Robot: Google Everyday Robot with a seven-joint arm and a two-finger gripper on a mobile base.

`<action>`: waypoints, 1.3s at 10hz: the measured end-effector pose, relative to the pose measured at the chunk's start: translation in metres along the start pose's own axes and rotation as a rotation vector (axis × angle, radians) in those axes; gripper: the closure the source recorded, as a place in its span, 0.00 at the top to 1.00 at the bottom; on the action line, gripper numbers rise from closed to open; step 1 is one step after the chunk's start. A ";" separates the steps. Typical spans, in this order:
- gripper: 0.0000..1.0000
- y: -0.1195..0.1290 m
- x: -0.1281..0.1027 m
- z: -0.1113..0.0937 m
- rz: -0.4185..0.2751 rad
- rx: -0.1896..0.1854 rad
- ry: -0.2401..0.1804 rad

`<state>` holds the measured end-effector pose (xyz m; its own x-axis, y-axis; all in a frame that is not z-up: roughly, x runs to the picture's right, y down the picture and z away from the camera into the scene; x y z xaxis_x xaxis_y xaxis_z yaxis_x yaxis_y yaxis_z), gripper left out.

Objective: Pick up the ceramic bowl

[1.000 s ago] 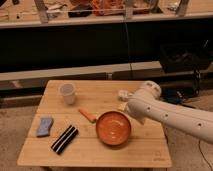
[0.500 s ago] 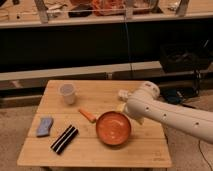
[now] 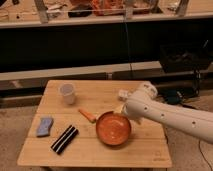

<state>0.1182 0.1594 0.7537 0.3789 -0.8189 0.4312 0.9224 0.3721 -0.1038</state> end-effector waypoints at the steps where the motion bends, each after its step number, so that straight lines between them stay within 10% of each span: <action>1: 0.80 0.000 0.000 0.002 -0.013 0.002 -0.001; 13: 0.80 -0.007 -0.003 0.031 -0.216 0.035 -0.033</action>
<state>0.1083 0.1727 0.7814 0.1695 -0.8666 0.4693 0.9785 0.2049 0.0250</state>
